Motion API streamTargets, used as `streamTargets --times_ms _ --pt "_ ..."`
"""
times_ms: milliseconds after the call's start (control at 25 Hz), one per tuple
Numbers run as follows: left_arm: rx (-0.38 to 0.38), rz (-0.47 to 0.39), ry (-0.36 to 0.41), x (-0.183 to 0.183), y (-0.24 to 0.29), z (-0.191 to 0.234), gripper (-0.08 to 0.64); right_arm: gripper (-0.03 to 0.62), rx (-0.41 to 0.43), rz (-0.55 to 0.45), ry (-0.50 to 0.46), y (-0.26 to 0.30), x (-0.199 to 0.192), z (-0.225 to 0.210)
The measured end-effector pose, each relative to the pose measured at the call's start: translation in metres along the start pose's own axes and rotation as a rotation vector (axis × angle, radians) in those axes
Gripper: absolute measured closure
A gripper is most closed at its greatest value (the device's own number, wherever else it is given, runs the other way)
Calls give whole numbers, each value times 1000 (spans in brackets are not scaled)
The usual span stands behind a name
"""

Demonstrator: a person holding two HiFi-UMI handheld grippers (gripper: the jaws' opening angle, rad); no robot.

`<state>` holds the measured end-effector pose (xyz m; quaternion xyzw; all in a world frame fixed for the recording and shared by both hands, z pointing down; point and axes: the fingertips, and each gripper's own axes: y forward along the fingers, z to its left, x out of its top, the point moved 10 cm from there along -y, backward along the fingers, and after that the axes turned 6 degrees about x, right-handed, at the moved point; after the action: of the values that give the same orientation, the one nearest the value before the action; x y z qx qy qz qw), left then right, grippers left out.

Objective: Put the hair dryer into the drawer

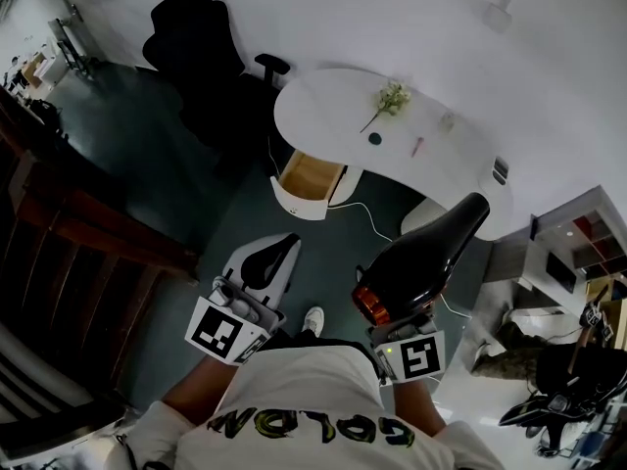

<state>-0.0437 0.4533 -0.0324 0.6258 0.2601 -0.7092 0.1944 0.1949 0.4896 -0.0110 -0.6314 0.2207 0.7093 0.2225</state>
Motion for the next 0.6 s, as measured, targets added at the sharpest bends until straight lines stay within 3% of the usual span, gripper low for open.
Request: streamTargets --times_ms 600 --pt "17 11 -20 -18 76 55 548 353 54 19 4 82 -14 -56"
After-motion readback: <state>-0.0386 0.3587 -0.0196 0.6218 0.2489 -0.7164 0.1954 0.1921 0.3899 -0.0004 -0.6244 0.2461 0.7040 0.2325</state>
